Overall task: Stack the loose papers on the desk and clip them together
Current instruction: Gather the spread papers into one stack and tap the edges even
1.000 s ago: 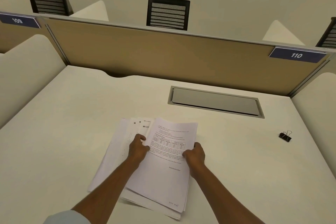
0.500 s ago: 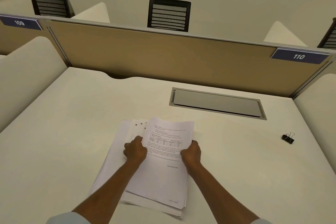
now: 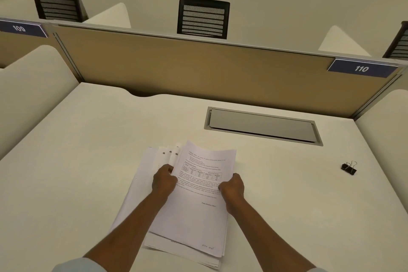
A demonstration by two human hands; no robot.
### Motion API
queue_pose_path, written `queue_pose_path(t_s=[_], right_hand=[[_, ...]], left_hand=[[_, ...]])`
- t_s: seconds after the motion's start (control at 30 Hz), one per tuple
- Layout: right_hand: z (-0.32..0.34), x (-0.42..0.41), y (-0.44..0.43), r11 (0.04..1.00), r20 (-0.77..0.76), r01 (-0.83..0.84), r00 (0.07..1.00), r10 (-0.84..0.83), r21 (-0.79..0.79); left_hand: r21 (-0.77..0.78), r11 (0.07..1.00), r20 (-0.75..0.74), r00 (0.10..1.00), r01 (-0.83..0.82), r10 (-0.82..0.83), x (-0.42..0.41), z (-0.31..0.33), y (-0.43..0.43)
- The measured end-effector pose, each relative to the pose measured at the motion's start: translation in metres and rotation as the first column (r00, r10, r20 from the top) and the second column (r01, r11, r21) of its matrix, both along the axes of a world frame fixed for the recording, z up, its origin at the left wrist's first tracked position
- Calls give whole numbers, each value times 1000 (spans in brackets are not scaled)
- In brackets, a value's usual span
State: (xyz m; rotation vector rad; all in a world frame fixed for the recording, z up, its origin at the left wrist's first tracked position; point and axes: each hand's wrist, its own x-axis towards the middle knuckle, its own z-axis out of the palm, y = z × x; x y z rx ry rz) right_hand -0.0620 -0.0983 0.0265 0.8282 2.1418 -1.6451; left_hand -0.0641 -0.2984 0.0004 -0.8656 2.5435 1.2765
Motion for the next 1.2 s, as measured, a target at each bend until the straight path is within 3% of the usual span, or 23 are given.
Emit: queue_pose_path(t_s=[0.3, 0.6, 0.83, 0.97, 1.07, 1.2], right_hand=[[3, -2, 0, 994, 38, 25, 999, -21, -108], [8, -4, -10, 996, -50, -57, 997, 53, -64], [3, -7, -26, 990, -68, -137, 988, 137, -9], [-3, -6, -35, 980, -39, -160, 985, 166, 122], [0, -7, -41, 962, 14, -172, 985, 174, 213], [-3, -8, -43, 976, 20, -146, 989, 145, 159]], left_hand=[[233, 961, 15, 988, -150, 151, 0, 0, -5], [187, 967, 13, 985, -171, 172, -3, -1, -18], [-12, 996, 3, 996, -92, 92, -1, -3, -31], [-354, 933, 181, 983, 63, 3, 3, -4, -30], [-370, 925, 232, 973, 88, 0, 2, -1, -30], [-333, 940, 224, 975, 75, 2, -2, 0, -38]])
